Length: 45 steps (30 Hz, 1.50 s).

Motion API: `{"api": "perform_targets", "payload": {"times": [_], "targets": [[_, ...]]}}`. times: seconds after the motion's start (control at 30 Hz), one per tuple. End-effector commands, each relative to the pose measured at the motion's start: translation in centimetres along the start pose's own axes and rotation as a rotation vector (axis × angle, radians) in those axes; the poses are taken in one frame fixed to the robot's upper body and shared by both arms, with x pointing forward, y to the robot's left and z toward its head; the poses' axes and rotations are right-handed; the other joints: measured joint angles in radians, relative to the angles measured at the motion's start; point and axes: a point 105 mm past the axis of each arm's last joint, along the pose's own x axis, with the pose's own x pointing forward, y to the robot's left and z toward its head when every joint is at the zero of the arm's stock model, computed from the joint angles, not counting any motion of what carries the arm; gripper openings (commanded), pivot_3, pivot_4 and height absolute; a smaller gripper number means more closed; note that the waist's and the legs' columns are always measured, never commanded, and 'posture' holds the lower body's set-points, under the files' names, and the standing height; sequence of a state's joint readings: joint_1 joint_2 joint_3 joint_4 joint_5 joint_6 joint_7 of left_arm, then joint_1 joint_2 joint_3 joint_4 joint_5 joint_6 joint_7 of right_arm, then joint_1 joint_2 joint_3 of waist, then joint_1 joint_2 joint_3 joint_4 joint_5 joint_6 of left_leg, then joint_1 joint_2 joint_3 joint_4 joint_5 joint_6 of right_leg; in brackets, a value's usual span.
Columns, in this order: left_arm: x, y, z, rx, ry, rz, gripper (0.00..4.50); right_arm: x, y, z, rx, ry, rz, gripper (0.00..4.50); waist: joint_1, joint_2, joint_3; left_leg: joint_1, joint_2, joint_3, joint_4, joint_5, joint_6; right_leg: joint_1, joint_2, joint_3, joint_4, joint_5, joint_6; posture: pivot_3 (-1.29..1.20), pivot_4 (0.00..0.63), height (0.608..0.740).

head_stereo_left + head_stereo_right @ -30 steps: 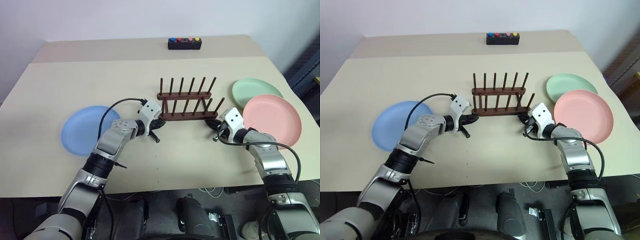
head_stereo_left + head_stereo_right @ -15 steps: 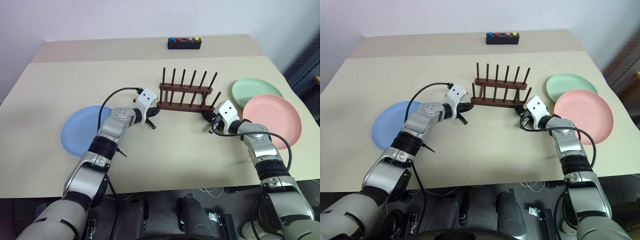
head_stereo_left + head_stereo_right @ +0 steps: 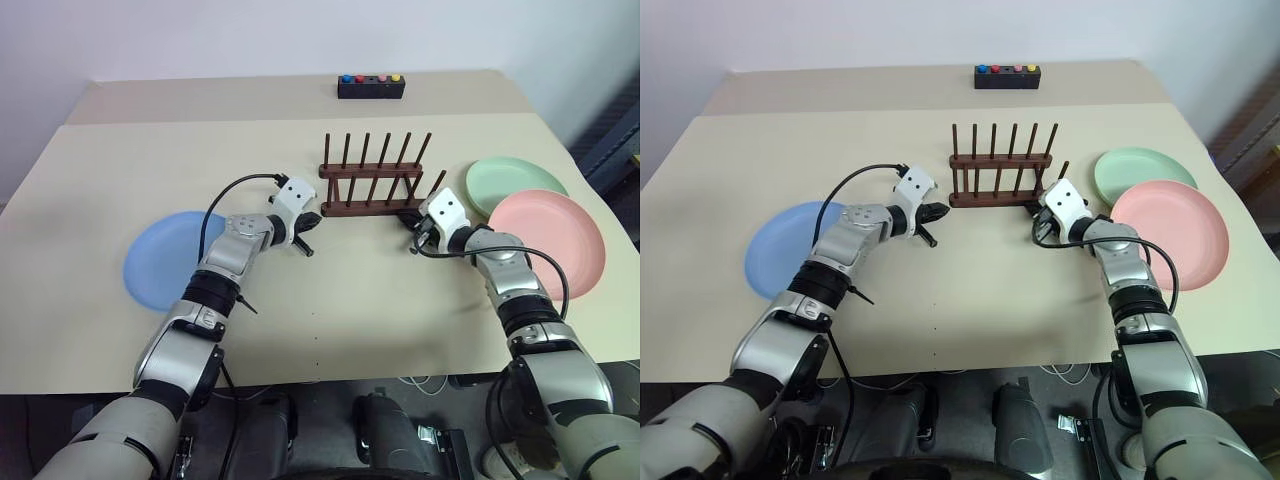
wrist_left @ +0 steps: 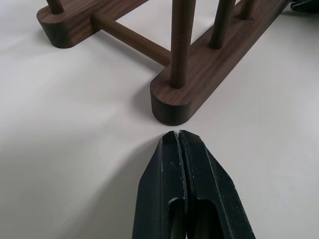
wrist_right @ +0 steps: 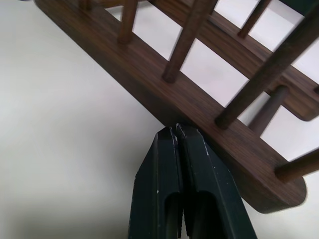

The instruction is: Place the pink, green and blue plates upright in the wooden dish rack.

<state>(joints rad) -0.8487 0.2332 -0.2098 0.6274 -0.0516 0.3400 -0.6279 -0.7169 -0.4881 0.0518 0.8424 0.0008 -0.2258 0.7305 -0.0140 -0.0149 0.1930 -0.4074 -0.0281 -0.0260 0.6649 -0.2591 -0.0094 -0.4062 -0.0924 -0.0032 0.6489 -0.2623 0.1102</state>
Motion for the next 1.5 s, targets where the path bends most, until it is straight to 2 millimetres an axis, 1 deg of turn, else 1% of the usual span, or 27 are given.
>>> {"api": "perform_targets", "payload": {"times": [0.03, 0.17, 0.23, 0.27, 0.33, 0.43, 0.5, 0.53, 0.57, 0.6, 0.63, 0.7, 0.77, 0.83, 0.87, 1.0, 1.1, 1.17, 1.23, 1.27, 1.37, 1.5], "targets": [[0.0, 0.2, 0.6, 0.004, -0.018, 0.008, 0.0, 0.1, -0.4, 1.6, -0.025, -0.055, 0.0, 0.08, 0.0, 0.0, 0.0, 0.0, 0.0, 0.0, 0.0, 0.0, 0.0, 0.0, 0.0, 0.0, 0.0, 0.0, 0.0, 0.0, 0.15, 0.74], [-0.3, 0.2, 0.9, 0.009, -0.027, -0.001, 0.0, -0.2, -0.4, 2.0, -0.018, -0.074, 0.011, 0.08, -0.001, 0.0, 0.0, 0.0, 0.0, 0.0, 0.0, 0.0, 0.0, 0.0, 0.0, 0.0, 0.0, 0.0, 0.0, 0.0, 0.15, 0.74], [-1.0, -0.1, 1.6, 0.006, -0.058, -0.032, 0.0, -0.6, 0.0, 3.0, 0.015, -0.124, 0.048, 0.08, -0.001, 0.0, 0.0, 0.0, 0.0, 0.0, 0.0, 0.0, 0.0, 0.0, 0.0, 0.0, 0.0, 0.0, 0.0, 0.0, 0.15, 0.74], [-1.8, -0.4, 2.2, -0.041, -0.085, -0.084, 0.0, -1.2, 0.5, 3.8, 0.033, -0.168, 0.089, 0.08, -0.002, 0.0, 0.0, 0.0, 0.0, 0.0, 0.0, 0.0, 0.0, -0.001, 0.0, 0.0, 0.0, 0.0, 0.0, 0.0, 0.15, 0.74], [-3.6, -0.8, 3.2, -0.073, -0.131, -0.165, 0.0, -2.7, 1.5, 5.4, 0.108, -0.246, 0.179, 0.08, -0.003, 0.0, 0.0, -0.002, 0.001, 0.0, -0.001, 0.0, 0.0, -0.002, 0.0, 0.0, 0.0, 0.0, 0.0, 0.0, 0.15, 0.74], [-7.2, -1.3, 4.6, -0.147, -0.147, -0.289, 0.0, -5.3, 3.0, 7.4, 0.157, -0.31, 0.284, 0.08, -0.002, 0.001, 0.0, -0.003, 0.001, 0.0, -0.002, 0.0, 0.0, -0.003, 0.001, 0.0, 0.0, 0.0, 0.0, 0.0, 0.15, 0.74], [-9.7, -1.0, 5.5, -0.194, -0.156, -0.339, 0.57, -6.9, 3.3, 9.0, 0.222, -0.354, 0.337, 0.0, -0.003, 0.001, 0.001, -0.002, 0.002, 0.0, -0.001, 0.0, 0.001, -0.003, 0.0, 0.0, 0.0, 0.0, 0.0, 0.0, 0.15, 0.74], [-10.7, -0.5, 6.1, -0.192, -0.174, -0.345, 0.87, -7.7, 2.9, 10.1, 0.301, -0.4, 0.346, 0.26, -0.004, 0.001, 0.001, -0.002, 0.002, 0.0, -0.001, 0.0, 0.001, -0.003, 0.0, 0.0, 0.0, 0.0, 0.0, 0.0, 0.15, 0.74], [-11.7, -0.1, 6.6, -0.208, -0.186, -0.354, 1.37, -8.3, 2.6, 11.0, 0.322, -0.431, 0.352, 0.55, -0.004, 0.001, 0.001, -0.001, 0.002, 0.0, -0.001, 0.0, 0.001, -0.002, 0.001, 0.0, 0.0, 0.0, 0.0, 0.0, 0.15, 0.74], [-12.7, 0.4, 6.9, -0.221, -0.195, -0.361, 1.88, -8.9, 2.5, 11.4, 0.324, -0.443, 0.358, 0.9, -0.002, 0.001, 0.001, -0.001, 0.002, -0.001, -0.001, 0.0, 0.001, -0.002, 0.0, 0.0, 0.0, 0.0, -0.001, 0.0, 0.15, 0.74], [-13.4, 0.9, 7.1, -0.213, -0.205, -0.357, 2.38, -9.3, 2.5, 11.6, 0.32, -0.434, 0.36, 1.36, 0.0, 0.001, 0.001, 0.0, 0.002, -0.001, -0.001, 0.0, 0.001, -0.001, 0.001, 0.0, 0.0, 0.0, -0.001, 0.0, 0.15, 0.74], [-14.6, 1.5, 7.3, -0.222, -0.224, -0.367, 3.44, -9.7, 2.4, 11.6, 0.312, -0.407, 0.351, 2.37, 0.001, 0.0, 0.0, 0.0, 0.002, -0.001, -0.001, 0.0, 0.001, -0.001, 0.001, 0.0, 0.0, 0.0, -0.001, 0.0, 0.15, 0.74], [-15.5, 2.3, 7.0, -0.203, -0.22, -0.356, 4.44, -10.1, 2.5, 11.6, 0.315, -0.393, 0.355, 3.4, 0.003, 0.0, 0.0, 0.0, 0.002, -0.001, -0.001, -0.001, 0.001, -0.001, 0.001, 0.0, -0.001, 0.0, -0.001, 0.0, 0.15, 0.74], [-16.4, 2.6, 7.0, -0.173, -0.227, -0.355, 4.5, -10.4, 2.4, 11.7, 0.319, -0.392, 0.342, 4.4, 0.003, 0.0, 0.0, -0.001, 0.002, -0.001, -0.001, -0.001, 0.001, -0.001, 0.001, 0.0, -0.001, 0.0, -0.001, 0.0, 0.15, 0.74], [-16.6, 2.5, 7.3, -0.166, -0.253, -0.363, 4.5, -10.5, 2.3, 11.6, 0.315, -0.391, 0.326, 4.46, 0.003, 0.0, 0.0, -0.001, 0.002, -0.001, -0.001, -0.001, 0.001, -0.001, 0.001, 0.0, -0.001, 0.0, -0.001, 0.0, 0.15, 0.74], [-16.7, 1.7, 8.1, -0.165, -0.304, -0.407, 4.5, -10.5, 1.9, 11.5, 0.308, -0.387, 0.3, 4.46, 0.004, 0.0, 0.001, -0.001, 0.002, 0.0, -0.001, -0.001, 0.001, -0.001, 0.0, 0.0, -0.001, 0.0, -0.001, 0.0, 0.15, 0.74], [-16.5, 1.5, 7.8, -0.155, -0.285, -0.414, 4.5, -10.6, 1.7, 11.6, 0.298, -0.385, 0.29, 4.46, 0.002, 0.0, 0.001, -0.001, 0.002, 0.0, -0.001, -0.001, 0.001, -0.001, 0.0, 0.0, -0.001, 0.0, -0.001, 0.0, 0.15, 0.74], [-16.8, 1.5, 8.0, -0.121, -0.31, -0.418, 4.5, -10.5, 1.4, 11.2, 0.263, -0.349, 0.259, 4.46, 0.0, 0.0, 0.001, -0.001, 0.002, 0.0, -0.001, -0.001, 0.001, -0.001, 0.001, 0.0, -0.001, 0.0, -0.001, 0.0, 0.15, 0.74], [-17.6, 1.3, 9.0, -0.019, -0.383, -0.422, 4.5, -11.0, 1.0, 10.7, 0.252, -0.286, 0.246, 4.46, 0.001, 0.0, 0.001, -0.001, 0.002, 0.0, -0.001, -0.001, 0.001, -0.002, 0.001, 0.0, -0.001, 0.0, -0.001, 0.0, 0.15, 0.74], [-18.1, 1.1, 9.1, -0.046, -0.395, -0.459, 4.5, -11.3, 0.6, 10.4, 0.234, -0.251, 0.219, 4.46, 0.002, 0.0, 0.001, -0.001, 0.002, 0.0, -0.001, -0.001, 0.001, -0.002, 0.001, 0.0, -0.001, 0.0, -0.001, 0.0, 0.15, 0.74], [-18.8, 0.9, 9.1, -0.022, -0.43, -0.501, 4.5, -12.2, -0.4, 9.4, 0.205, -0.169, 0.154, 4.46, 0.004, 0.0, 0.001, -0.001, 0.002, 0.0, -0.001, -0.001, 0.001, -0.002, 0.0, 0.0, -0.001, 0.0, -0.001, 0.0, 0.15, 0.74], [-19.0, 0.3, 9.2, 0.02, -0.483, -0.562, 4.5, -15.0, -1.9, 6.1, 0.191, 0.035, 0.059, 4.46, 0.012, 0.0, 0.001, -0.002, 0.002, 0.0, -0.001, -0.001, 0.002, -0.001, 0.0, 0.0, -0.002, 0.0, -0.001, 0.0, 0.15, 0.74]]}}
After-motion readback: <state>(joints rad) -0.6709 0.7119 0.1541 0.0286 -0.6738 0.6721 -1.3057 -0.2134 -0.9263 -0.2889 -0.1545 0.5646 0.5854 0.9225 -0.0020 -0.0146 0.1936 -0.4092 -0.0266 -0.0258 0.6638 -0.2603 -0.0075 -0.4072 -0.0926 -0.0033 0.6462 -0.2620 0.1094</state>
